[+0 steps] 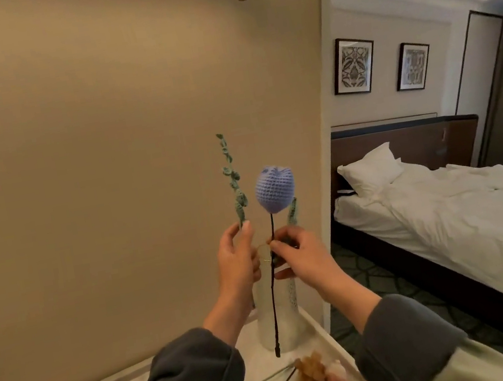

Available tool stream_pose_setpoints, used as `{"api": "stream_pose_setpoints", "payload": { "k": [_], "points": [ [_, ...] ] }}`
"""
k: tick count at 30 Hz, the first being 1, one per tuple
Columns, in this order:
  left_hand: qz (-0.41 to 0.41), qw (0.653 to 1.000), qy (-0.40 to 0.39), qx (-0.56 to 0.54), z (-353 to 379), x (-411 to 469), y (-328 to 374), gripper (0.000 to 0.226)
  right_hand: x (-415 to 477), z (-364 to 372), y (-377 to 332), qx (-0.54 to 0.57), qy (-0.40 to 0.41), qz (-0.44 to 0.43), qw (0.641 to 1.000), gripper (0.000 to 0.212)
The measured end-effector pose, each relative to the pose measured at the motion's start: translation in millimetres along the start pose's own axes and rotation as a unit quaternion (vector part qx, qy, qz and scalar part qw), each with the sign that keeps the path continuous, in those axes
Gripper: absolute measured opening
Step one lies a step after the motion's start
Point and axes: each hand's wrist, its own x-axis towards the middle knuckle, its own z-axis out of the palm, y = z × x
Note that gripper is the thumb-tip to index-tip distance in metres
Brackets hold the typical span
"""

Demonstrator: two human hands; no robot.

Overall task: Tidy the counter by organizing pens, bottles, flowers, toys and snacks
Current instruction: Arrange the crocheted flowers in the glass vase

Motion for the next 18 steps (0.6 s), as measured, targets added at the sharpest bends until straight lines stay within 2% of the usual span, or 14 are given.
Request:
{"api": "stream_pose_setpoints", "payload": {
  "k": [2,12,18],
  "points": [
    [0.005,1.0,0.019,-0.013,6,7,-4,0.014,14,-10,-3,-0.002,0.011,-0.021,1.0,0.008],
    [0.055,0.996,0.062,-0.016,36,56,0,0.016,85,-47,-41,0.005,0.08,-0.158,0.984,0.009],
    [0.091,0.991,0.078,0.053,38,89,-17,0.016,118,-48,-27,-0.013,0.09,-0.166,0.982,0.008]
  ]
}}
